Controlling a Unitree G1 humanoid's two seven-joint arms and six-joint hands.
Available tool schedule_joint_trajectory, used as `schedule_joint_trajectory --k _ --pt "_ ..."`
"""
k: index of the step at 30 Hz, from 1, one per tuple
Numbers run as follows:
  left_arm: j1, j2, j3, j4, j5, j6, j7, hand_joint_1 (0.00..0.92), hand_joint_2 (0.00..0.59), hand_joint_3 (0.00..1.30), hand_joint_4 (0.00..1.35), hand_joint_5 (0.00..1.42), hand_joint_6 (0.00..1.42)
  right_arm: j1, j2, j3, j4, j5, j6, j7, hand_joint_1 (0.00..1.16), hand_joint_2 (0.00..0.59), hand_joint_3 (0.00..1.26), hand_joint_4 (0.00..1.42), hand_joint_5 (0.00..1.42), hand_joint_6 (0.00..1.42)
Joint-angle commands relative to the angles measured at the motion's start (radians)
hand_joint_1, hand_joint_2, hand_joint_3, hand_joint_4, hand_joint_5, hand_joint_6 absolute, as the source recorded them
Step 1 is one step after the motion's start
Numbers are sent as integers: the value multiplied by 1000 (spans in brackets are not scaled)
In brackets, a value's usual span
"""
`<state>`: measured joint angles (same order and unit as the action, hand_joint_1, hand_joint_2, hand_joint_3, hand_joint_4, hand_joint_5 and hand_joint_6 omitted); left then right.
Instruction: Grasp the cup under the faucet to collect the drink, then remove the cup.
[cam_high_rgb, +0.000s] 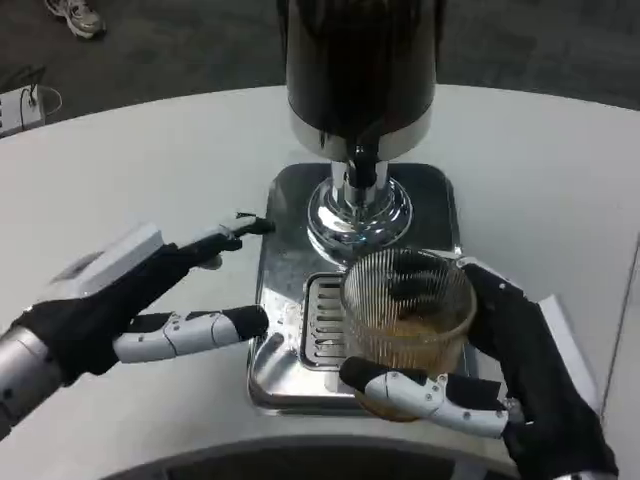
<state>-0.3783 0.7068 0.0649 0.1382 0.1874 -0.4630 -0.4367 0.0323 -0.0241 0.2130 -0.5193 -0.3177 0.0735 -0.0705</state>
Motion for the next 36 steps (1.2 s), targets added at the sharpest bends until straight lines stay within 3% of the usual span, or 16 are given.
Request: schedule_joint_trajectory --k 1,8,16,23,36 --pt "84 8 11 -109 16 -16 12 0 83 113 8 93 181 24 -29 -33 -110 35 22 59 1012 221 1079 1281 1385 1424" --pt "260 -14 71 -347 22 24 29 0 82 4 0 1 110 32 -57 -83 -200 57 68 113 1009 220 1076 1281 1385 1424" --pt "421 -29 126 -553 22 84 14 0 76 0 0 0 9 46 -87 -114 -243 82 88 162 1008 219 1076 1281 1385 1424" --pt "492 -28 132 -642 19 112 2 0 73 0 0 0 0 57 -112 -118 -287 94 94 198 1008 219 1076 1281 1385 1424" --pt "506 -26 117 -668 31 150 -12 0 69 0 0 0 0 76 -115 -119 -321 92 114 215 1006 213 1076 1281 1385 1424"
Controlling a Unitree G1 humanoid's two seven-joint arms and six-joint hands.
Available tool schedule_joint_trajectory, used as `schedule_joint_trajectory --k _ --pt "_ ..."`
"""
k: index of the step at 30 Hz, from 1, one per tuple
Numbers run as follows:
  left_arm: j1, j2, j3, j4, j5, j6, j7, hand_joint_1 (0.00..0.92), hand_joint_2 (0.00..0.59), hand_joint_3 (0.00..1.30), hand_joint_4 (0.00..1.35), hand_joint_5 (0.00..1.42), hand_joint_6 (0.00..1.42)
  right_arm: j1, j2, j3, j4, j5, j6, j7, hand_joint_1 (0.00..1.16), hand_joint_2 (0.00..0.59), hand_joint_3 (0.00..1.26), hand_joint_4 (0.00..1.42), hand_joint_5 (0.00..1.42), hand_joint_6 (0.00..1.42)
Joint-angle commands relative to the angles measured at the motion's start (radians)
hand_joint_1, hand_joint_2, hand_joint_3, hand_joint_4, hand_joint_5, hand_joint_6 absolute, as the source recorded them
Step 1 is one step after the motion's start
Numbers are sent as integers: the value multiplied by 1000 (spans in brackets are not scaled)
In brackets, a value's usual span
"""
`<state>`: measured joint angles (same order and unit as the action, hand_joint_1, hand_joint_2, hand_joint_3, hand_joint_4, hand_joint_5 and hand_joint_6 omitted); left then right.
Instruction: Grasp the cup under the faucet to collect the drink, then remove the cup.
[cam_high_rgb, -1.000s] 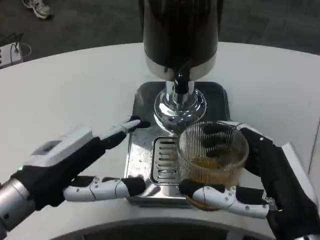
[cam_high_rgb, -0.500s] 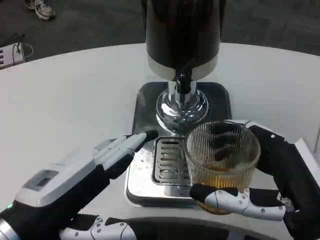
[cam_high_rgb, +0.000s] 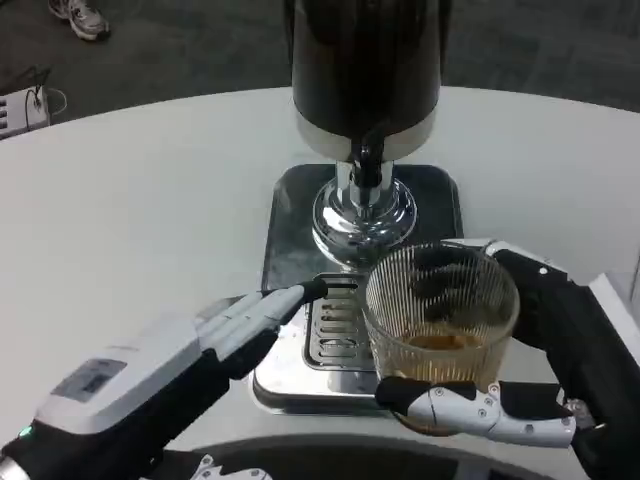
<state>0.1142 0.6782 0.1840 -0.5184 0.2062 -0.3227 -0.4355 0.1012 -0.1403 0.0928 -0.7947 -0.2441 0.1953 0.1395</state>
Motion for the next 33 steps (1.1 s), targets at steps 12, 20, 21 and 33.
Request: schedule_joint_trajectory --k 12,20,21,33 --pt "36 8 2 -29 8 26 -26 0 65 0 0 0 0 47 -2 4 -83 22 -4 12 1006 213 1076 1281 1385 1424" --pt "31 7 1 -31 9 30 -33 0 64 0 0 0 0 66 -9 -1 -101 26 -8 26 997 210 1075 1281 1385 1422" --pt "30 7 0 -32 10 30 -32 0 64 0 0 0 0 69 -11 -2 -103 28 -7 27 996 210 1075 1281 1385 1423" --pt "61 -2 -1 -84 6 49 -43 0 64 0 0 0 0 82 -19 -22 -111 36 -9 24 992 209 1075 1281 1371 1424"
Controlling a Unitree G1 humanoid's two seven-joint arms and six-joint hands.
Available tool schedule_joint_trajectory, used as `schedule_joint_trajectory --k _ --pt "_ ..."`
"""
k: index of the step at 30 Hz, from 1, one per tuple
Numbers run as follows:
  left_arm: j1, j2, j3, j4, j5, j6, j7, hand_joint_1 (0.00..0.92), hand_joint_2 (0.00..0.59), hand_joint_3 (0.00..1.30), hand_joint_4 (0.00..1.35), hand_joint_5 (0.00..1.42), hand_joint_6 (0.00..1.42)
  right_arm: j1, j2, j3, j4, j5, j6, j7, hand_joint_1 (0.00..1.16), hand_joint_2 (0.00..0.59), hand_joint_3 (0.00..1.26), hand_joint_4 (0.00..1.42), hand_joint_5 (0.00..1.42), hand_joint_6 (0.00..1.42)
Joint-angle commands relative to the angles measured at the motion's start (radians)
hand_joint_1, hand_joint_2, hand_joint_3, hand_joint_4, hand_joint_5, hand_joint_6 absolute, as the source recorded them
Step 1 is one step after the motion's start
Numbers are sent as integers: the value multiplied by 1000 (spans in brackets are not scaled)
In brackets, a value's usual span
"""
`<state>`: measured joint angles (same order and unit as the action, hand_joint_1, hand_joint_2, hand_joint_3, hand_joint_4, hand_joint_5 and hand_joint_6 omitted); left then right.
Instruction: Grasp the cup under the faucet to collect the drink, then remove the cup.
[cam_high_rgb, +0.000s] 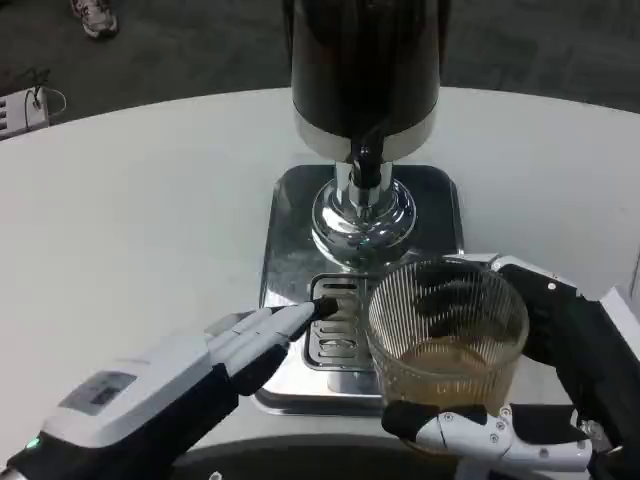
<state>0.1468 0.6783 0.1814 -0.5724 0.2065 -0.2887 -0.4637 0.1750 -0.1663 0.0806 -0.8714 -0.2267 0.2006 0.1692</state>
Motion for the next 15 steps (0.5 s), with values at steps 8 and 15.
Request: schedule_joint_trajectory --k 8,15 --pt "46 -11 6 -57 12 39 -10 0 64 0 0 0 0 15 8 -20 -36 19 -19 -6 991 209 1075 1281 1371 1424" --pt "41 -9 10 -57 28 43 -4 0 64 0 0 0 0 15 9 -20 -35 18 -19 -7 991 209 1075 1281 1371 1424"
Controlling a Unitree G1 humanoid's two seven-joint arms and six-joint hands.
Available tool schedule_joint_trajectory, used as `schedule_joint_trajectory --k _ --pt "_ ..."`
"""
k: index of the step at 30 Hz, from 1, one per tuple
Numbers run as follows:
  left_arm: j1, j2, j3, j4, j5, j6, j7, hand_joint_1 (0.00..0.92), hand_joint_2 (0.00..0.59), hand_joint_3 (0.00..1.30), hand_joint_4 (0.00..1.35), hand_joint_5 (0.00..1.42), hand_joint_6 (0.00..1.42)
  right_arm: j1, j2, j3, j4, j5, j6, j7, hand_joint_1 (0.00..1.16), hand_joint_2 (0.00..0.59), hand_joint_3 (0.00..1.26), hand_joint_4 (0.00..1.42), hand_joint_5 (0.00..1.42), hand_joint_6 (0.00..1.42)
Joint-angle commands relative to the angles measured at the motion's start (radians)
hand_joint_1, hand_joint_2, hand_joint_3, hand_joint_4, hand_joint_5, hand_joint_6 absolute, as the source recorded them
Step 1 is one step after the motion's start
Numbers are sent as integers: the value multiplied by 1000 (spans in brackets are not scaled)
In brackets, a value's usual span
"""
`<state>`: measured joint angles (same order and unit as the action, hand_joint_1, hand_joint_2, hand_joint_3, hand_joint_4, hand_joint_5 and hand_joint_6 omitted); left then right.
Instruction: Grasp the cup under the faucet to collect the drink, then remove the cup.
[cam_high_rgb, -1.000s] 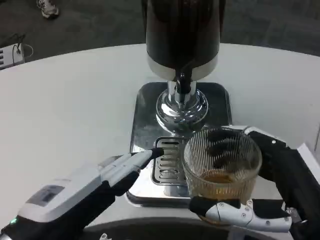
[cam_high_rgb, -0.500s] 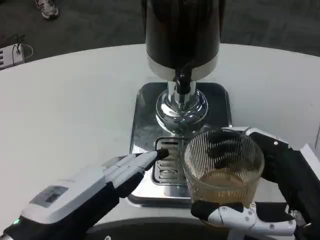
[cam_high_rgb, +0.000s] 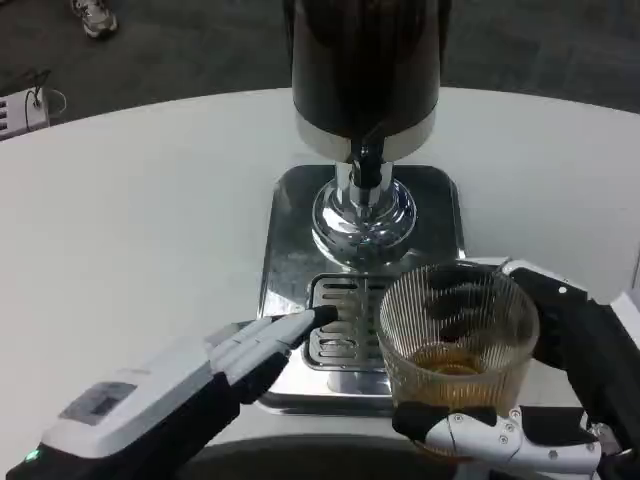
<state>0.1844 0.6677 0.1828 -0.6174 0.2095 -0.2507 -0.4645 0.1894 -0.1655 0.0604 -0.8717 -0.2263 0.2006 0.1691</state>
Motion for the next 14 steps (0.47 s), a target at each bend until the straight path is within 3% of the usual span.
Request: schedule_joint_trajectory --k 1,7,14 --pt "2 3 8 -12 31 4 -3 0 64 0 0 0 0 0 8 1 -34 17 -18 -6 991 209 1075 1281 1371 1424" --pt "-8 19 2 -47 138 47 -19 0 64 0 0 0 0 0 8 1 -32 15 -18 -6 991 209 1075 1281 1371 1424" --pt "-19 16 4 -61 176 71 -32 0 64 0 0 0 0 -2 7 4 -30 11 -13 -7 991 209 1075 1272 1371 1424"
